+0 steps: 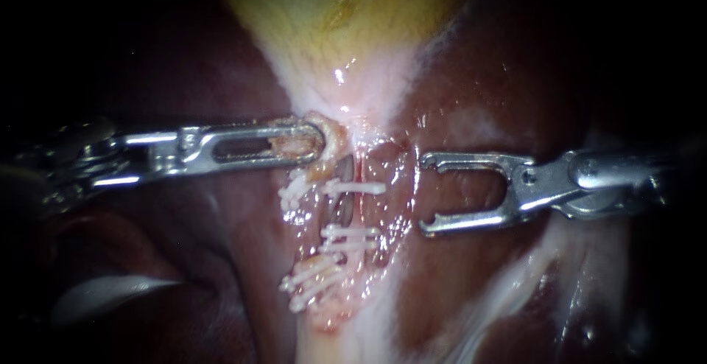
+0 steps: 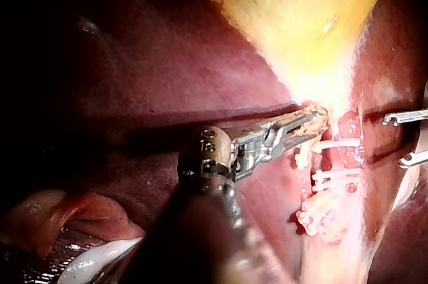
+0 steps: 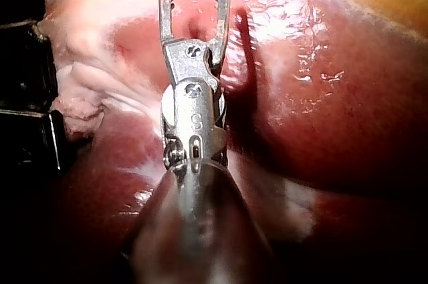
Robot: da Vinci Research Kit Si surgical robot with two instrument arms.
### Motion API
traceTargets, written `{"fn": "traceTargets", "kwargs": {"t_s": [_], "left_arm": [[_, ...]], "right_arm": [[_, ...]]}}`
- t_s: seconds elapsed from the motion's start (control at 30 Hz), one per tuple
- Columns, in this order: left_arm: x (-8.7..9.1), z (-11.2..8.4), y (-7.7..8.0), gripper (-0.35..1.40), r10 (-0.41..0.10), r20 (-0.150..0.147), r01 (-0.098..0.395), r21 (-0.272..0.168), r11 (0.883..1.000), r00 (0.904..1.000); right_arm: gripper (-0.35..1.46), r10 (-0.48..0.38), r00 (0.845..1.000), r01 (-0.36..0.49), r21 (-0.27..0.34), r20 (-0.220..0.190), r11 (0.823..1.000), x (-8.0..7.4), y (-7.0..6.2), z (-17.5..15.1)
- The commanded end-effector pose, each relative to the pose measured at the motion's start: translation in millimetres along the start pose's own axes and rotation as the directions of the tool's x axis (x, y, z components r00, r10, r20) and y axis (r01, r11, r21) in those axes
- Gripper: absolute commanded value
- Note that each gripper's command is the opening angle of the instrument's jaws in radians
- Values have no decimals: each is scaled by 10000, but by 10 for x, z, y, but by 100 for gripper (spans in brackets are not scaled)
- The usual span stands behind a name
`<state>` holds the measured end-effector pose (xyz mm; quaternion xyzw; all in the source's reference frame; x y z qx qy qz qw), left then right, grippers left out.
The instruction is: Going back third clip right tube
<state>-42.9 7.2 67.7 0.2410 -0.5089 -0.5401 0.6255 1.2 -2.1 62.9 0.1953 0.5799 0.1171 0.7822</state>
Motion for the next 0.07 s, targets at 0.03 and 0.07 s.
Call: {"fn": "traceTargets", "kwargs": {"t_s": [0.03,0.07], "left_arm": [[0,-1,0,-35,4,-3,-4,-3,10000,10000],[0,-1,0,-35,4,-4,-4,-1,10000,10000]], "right_arm": [[50,-59,10000,59,3,3,10000,0,0,0],[50,-60,10000,60,4,3,10000,0,0,0]]}}
